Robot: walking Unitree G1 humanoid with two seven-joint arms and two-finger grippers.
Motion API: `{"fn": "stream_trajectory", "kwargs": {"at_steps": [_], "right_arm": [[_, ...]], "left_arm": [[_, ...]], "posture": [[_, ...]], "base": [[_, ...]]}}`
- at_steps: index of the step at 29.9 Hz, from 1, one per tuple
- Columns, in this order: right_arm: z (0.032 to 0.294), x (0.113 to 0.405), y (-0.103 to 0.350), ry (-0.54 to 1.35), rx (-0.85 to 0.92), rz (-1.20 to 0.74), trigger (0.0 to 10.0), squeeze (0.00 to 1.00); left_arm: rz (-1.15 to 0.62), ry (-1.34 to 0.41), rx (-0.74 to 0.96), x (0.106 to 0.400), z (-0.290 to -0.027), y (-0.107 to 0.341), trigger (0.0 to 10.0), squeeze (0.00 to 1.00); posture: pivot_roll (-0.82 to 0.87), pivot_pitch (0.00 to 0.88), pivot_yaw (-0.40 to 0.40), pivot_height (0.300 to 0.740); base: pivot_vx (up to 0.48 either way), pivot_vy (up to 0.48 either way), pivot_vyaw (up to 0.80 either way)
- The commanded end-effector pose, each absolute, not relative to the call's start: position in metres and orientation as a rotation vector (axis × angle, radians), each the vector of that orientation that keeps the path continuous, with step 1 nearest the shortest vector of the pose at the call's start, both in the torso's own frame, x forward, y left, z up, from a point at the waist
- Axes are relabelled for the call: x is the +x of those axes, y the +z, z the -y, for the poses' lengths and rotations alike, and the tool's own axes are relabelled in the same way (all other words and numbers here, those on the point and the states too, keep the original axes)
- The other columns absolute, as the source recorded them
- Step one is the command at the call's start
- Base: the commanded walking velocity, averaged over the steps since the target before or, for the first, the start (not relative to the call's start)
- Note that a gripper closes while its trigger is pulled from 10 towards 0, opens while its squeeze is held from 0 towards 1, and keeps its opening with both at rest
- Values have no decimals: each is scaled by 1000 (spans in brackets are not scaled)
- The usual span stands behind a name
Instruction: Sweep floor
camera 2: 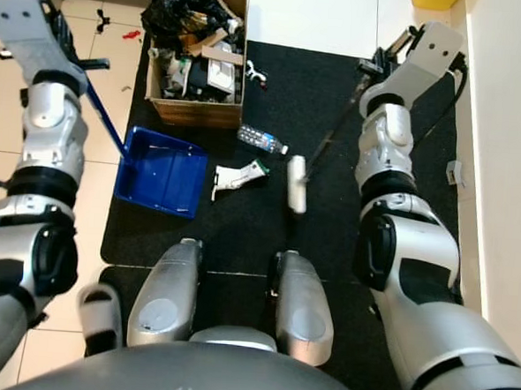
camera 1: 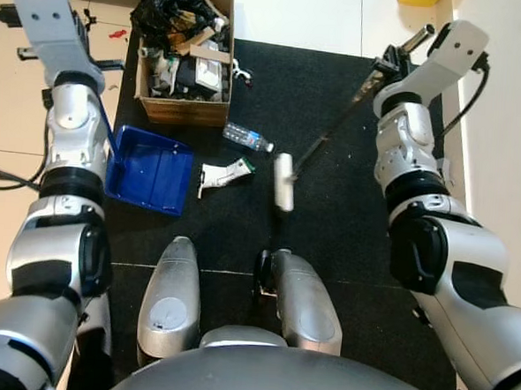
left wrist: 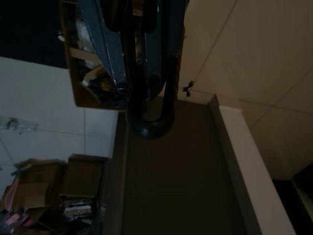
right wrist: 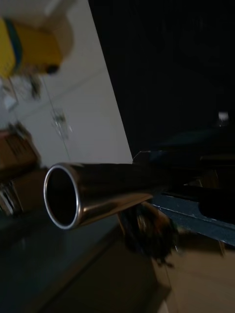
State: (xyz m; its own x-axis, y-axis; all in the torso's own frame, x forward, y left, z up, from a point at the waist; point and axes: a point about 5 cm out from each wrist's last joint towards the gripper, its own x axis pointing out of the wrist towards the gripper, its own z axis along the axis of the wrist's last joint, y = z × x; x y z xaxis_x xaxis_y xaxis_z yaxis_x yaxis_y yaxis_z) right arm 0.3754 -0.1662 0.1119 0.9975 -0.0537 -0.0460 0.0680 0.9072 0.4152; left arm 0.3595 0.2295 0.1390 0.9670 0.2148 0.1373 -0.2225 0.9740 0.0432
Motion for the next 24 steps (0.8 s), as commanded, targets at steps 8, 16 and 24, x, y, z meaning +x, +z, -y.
{"fn": "stream_trajectory", "kwargs": {"at_steps": [8, 16, 24], "right_arm": [[157, 381, 118, -28, 466, -40, 10000, 0], [153, 382, 119, -18, 474, -45, 10000, 0], [141, 380, 114, -23, 567, -67, 10000, 0]], "left_arm": [[107, 235, -136, 367, -218, 134, 10000, 0], [135, 280, -228, 367, -230, 140, 10000, 0], [136, 258, -326, 367, -216, 136, 10000, 0]], "posture": [[144, 150, -120, 740], [150, 146, -123, 740], [158, 139, -123, 740]], "base": [[0, 0, 0], [0, 0, 0], [0, 0, 0]]}}
